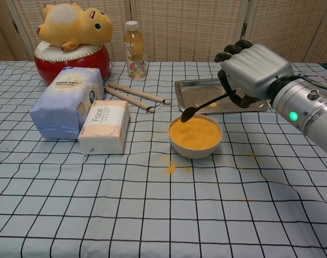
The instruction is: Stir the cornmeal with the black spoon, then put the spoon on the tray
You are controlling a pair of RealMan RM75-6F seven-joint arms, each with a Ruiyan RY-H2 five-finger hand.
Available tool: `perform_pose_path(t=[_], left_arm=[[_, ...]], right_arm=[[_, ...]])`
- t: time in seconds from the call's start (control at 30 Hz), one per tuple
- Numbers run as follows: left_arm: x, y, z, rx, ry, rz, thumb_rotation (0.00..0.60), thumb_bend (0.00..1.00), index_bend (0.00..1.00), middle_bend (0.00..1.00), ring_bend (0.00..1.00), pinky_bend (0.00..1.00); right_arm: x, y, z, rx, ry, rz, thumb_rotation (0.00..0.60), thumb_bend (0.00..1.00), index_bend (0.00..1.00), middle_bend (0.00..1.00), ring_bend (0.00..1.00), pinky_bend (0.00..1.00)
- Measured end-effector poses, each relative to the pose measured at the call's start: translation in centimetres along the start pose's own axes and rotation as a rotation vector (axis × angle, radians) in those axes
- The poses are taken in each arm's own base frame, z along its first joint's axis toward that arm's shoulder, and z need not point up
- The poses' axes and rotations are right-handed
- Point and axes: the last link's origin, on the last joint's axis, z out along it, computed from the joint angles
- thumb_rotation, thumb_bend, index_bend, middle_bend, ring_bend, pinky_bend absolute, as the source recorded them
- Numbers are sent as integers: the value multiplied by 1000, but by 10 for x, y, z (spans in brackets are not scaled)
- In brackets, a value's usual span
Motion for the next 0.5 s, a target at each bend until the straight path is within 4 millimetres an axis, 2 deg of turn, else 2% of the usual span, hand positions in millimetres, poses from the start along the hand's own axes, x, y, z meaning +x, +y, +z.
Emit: perform_pose_path(t=[0.13,0.3,0.5], left_arm=[[1,0,-1,-2,0,-3,600,419,0,7,0,60],[2,0,-3,-7,6,-7,600,418,0,8,0,60],[2,1,-5,-14,9,-5,600,419,0,9,0,61]], right_arm=[[3,-4,4,11,-4,-67,600,390,798,113,0,50],[-3,-12,8,25,-33,-121,600,390,799,113,0,50],[-10,-20,3,52,-52,-137,600,390,801,113,0,50]])
